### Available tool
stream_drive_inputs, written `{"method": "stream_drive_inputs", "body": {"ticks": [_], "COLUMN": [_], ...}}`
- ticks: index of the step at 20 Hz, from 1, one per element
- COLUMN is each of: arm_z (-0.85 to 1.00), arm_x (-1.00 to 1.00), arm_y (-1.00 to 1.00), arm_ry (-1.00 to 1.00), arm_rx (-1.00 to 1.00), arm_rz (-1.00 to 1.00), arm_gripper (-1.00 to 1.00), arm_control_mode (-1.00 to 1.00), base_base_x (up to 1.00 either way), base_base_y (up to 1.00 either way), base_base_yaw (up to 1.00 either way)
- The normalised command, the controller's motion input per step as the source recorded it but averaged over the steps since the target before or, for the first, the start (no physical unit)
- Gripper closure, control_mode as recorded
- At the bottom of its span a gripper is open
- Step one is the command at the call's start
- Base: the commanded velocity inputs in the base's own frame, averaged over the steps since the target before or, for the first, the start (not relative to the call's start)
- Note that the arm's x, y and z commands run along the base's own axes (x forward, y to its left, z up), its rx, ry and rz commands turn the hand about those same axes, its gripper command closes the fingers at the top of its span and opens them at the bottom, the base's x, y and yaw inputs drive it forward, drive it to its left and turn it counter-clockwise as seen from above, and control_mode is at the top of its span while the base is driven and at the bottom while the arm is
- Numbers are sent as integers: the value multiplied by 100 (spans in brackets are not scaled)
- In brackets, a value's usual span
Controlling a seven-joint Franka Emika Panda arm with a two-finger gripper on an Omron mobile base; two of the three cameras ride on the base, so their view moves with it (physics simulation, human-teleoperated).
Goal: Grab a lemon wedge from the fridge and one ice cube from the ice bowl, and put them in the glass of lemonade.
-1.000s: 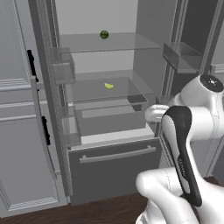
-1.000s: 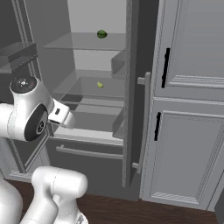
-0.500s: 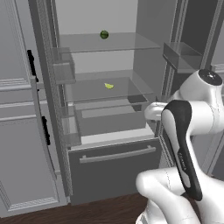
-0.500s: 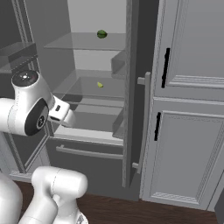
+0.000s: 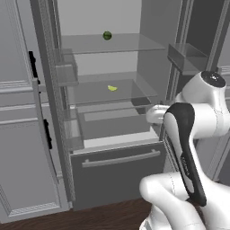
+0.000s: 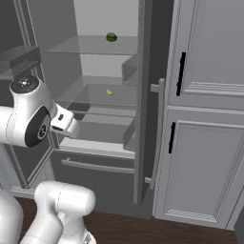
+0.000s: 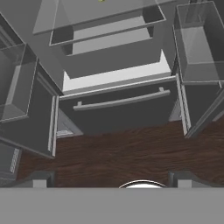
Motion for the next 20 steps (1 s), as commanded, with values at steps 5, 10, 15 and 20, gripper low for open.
{"method": "stream_drive_inputs", "body": {"ticks": [5,10,15,20], "arm_z": [0,0,0,0], "arm_x": [0,0,0,0], "arm_y": [0,0,0,0], "arm_ry": [0,0,0,0], "arm_rx": [0,0,0,0], "arm_rz": [0,0,0,0], "arm_gripper": [-100,-100,-100,-100], "arm_control_mode": [100,100,100,100], "base_base_x": [20,54,56,63], "base_base_y": [13,6,18,19], "base_base_yaw": [-3,-6,-12,-7]}}
